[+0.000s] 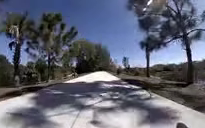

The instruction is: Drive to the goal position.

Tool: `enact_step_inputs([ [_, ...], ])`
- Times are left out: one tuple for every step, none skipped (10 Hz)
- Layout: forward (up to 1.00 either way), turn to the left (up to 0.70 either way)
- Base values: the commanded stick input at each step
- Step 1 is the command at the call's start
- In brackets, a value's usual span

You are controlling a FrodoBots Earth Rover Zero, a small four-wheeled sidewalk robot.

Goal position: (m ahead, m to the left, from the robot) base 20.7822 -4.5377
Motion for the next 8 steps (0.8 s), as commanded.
enact_step_inputs([
  [1.0,0.0],
  [1.0,0.0],
  [1.0,0.0],
  [1.0,0.0],
  [1.0,0.0],
  [1.0,0.0],
  [1.0,0.0],
  [1.0,0.0],
])
